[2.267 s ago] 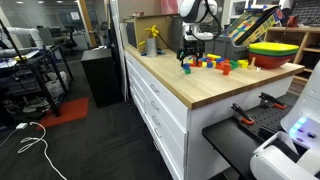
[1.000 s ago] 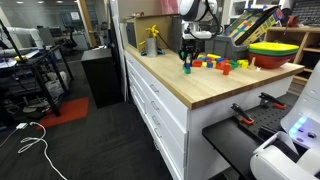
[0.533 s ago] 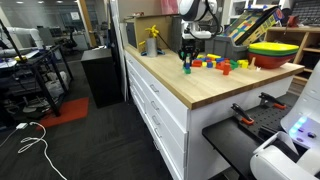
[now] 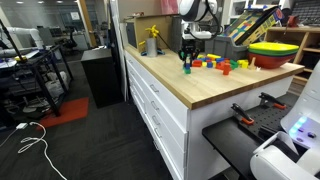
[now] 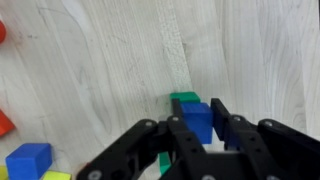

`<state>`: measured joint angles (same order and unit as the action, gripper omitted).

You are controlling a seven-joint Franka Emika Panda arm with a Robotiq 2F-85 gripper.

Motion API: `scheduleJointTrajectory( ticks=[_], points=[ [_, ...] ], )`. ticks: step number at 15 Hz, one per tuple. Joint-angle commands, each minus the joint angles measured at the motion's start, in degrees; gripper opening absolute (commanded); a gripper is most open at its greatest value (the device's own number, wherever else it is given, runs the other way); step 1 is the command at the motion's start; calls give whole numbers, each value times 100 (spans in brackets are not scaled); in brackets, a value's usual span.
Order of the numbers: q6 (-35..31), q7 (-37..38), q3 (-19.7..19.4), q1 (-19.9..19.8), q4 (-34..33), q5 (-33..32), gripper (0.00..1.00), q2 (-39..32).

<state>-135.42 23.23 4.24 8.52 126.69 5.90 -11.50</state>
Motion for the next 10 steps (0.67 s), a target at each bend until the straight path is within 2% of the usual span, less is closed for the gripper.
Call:
scheduleJointTrajectory(
  ticks=[1,10],
  points=[
    [-76,-51,2,-9,163,-41,8,181],
    [-34,-349,15,-43,118,-19,8,160]
  ],
)
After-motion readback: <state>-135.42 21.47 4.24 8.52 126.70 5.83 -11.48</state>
